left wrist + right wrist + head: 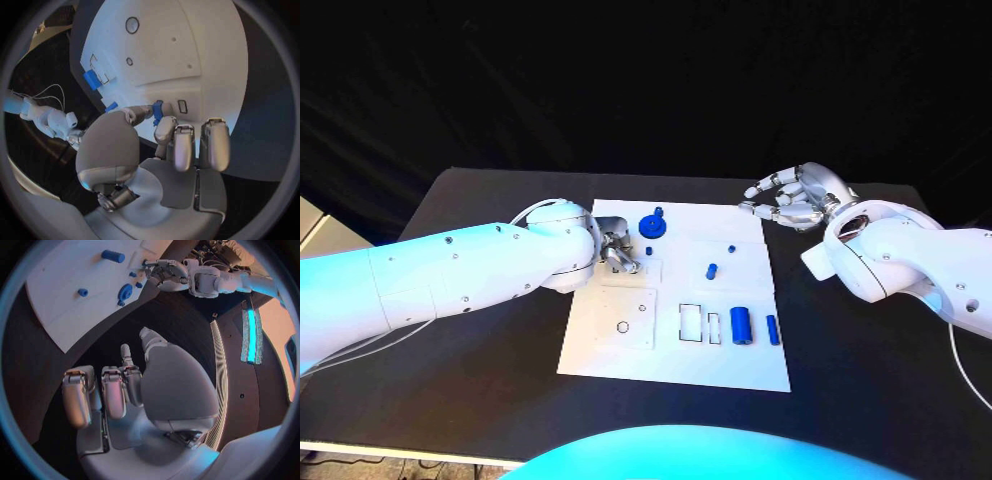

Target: Assemble the parts on the task board

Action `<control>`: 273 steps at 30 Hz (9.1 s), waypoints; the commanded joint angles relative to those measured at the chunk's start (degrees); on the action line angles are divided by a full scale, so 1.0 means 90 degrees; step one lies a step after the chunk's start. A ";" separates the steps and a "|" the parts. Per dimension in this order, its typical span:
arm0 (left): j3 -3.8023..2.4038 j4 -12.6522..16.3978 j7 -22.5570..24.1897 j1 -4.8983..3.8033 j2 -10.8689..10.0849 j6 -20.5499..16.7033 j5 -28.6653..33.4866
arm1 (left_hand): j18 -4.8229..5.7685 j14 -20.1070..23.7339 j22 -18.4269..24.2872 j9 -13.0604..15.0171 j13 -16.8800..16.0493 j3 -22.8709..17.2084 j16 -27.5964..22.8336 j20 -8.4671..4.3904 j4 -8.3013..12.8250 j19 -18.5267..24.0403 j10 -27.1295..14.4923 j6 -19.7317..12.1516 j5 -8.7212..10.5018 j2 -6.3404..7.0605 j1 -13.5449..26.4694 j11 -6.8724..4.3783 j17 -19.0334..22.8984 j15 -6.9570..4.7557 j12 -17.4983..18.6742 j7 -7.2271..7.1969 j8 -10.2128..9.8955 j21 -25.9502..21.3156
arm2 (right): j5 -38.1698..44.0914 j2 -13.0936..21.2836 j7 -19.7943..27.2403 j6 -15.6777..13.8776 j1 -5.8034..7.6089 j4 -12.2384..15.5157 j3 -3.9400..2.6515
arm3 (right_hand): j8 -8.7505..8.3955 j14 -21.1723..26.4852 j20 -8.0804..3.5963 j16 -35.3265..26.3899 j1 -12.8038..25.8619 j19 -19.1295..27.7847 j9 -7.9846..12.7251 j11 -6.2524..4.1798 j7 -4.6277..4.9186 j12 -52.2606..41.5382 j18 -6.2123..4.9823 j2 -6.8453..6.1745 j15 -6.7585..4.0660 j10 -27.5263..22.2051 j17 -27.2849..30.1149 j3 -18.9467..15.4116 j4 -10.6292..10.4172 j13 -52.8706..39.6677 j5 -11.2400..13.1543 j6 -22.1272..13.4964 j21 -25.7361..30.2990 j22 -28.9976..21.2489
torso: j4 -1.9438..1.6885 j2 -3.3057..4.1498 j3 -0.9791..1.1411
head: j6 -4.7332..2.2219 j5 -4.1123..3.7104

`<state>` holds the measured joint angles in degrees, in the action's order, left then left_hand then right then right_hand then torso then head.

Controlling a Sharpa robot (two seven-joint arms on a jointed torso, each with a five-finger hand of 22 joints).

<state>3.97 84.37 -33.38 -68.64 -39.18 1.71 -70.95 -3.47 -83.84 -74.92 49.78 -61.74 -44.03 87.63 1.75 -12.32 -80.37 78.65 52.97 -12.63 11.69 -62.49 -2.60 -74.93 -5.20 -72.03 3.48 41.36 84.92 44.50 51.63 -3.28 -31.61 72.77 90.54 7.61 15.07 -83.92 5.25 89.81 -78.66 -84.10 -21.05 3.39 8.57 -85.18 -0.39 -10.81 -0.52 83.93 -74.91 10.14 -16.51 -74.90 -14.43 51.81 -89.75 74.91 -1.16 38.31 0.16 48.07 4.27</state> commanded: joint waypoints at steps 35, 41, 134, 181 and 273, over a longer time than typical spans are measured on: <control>0.0016 -0.0168 -0.0031 0.0023 0.0050 0.0242 0.0363 | 0.0046 -0.0538 -0.0275 0.0054 -0.0020 -0.0548 -0.0027 -0.0045 0.0492 0.0048 -0.0029 0.0318 0.0098 0.0187 0.0884 -0.0052 -0.1101 -0.0060 0.0046 -0.0321 0.0020 -0.0039 | 0.0029 0.0025 0.0034 0.0044 -0.0005 0.0015 -0.0002 | -0.0030 -0.0676 0.0052 0.0021 0.0091 -0.0655 0.0017 0.0056 0.0001 0.0024 0.0043 0.0022 0.0032 0.0211 -0.1677 0.0046 -0.0008 -0.1243 -0.0017 -0.0024 -0.0028 0.1677 | -0.0001 0.0003 0.0008 | 0.0013 -0.0019; 0.0016 -0.0197 -0.0029 0.0022 0.0072 0.0251 0.0372 | 0.0045 -0.0539 -0.0268 0.0056 -0.0034 -0.0404 -0.0027 -0.0048 0.0402 0.0052 -0.0028 0.0333 0.0092 0.0180 0.0931 -0.0052 -0.1102 -0.0062 0.0038 -0.0323 0.0015 -0.0046 | 0.0030 0.0027 0.0034 0.0044 -0.0005 0.0016 -0.0002 | -0.0030 -0.0676 0.0052 0.0021 0.0097 -0.0655 0.0018 0.0056 0.0001 0.0027 0.0043 0.0021 0.0032 0.0208 -0.1677 0.0045 -0.0008 -0.1240 -0.0017 -0.0025 -0.0028 0.1677 | 0.0005 0.0002 0.0005 | 0.0021 -0.0023; -0.0526 -0.0332 0.0160 -0.0107 -0.0140 0.0055 0.1018 | -0.0019 -0.0480 -0.0033 0.0028 0.0224 0.2748 -0.0116 -0.0060 -0.0492 0.0256 -0.0248 0.0266 0.0188 -0.0059 0.0578 -0.0005 -0.0910 -0.0035 0.0255 -0.0270 -0.0220 -0.0224 | 0.0036 0.0083 0.0032 0.0007 -0.0015 0.0008 -0.0001 | -0.0004 -0.0669 0.0045 0.0009 0.0720 -0.0655 0.0064 0.0047 -0.0011 0.0044 0.0043 0.0056 0.0024 0.0195 -0.1651 -0.0174 -0.0030 -0.1217 0.0007 -0.0033 -0.0028 0.1677 | 0.0002 -0.0001 0.0006 | -0.0059 -0.0016; -0.0402 -0.3354 0.0547 -0.0719 0.1245 0.1730 0.1157 | -0.0110 -0.0398 0.0340 -0.1120 0.1557 0.3154 -0.0218 0.0337 -0.0500 0.0555 -0.1144 -0.0488 0.0156 -0.0405 0.0097 0.0490 -0.0718 0.0396 0.1106 0.0291 -0.1370 -0.0506 | 0.0032 -0.0001 0.0051 -0.0021 -0.0015 -0.0032 -0.0002 | -0.0004 -0.0669 0.0044 0.0008 0.0706 -0.0655 0.0068 0.0046 -0.0012 0.0045 0.0043 0.0077 0.0023 0.0194 -0.1650 -0.0162 -0.0013 -0.1215 -0.0021 -0.0039 -0.0028 0.1677 | 0.0001 0.0040 -0.0006 | -0.0138 0.0002; -0.0269 -0.3112 0.0989 -0.0675 0.1060 0.1482 0.2178 | -0.0016 -0.0543 -0.0154 -0.0877 0.1294 -0.0050 0.0011 0.0185 0.0695 0.0253 -0.0518 0.0032 -0.0374 0.0024 -0.1384 0.0241 -0.1159 0.0193 0.0885 0.0049 -0.0760 -0.0245 | 0.0054 -0.0060 0.0066 -0.0030 -0.0015 -0.0082 -0.0002 | 0.0008 -0.0668 0.0040 0.0005 0.0660 -0.0655 0.0075 0.0042 -0.0016 0.0030 0.0043 0.0108 0.0019 0.0207 -0.1645 -0.0128 -0.0002 -0.1225 -0.0063 -0.0035 -0.0028 0.1677 | 0.0000 0.0032 -0.0001 | -0.0133 0.0005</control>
<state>1.57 55.54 -26.54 -74.68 -29.33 17.74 -55.49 -4.35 -83.95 -74.96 41.54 -49.88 -35.43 87.57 3.29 -14.94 -77.62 73.63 52.78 -15.10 11.49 -75.08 -0.31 -74.94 -3.07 -63.80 4.10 34.17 82.52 44.56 51.06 -3.32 -31.90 72.67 89.78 7.61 15.07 -83.92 5.25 89.81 -72.68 -84.10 -20.45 3.39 8.57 -84.96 -0.39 -10.11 -0.52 83.94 -74.90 8.94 -16.74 -74.92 -14.64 51.81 -89.75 74.90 -1.13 38.62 0.14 46.90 4.27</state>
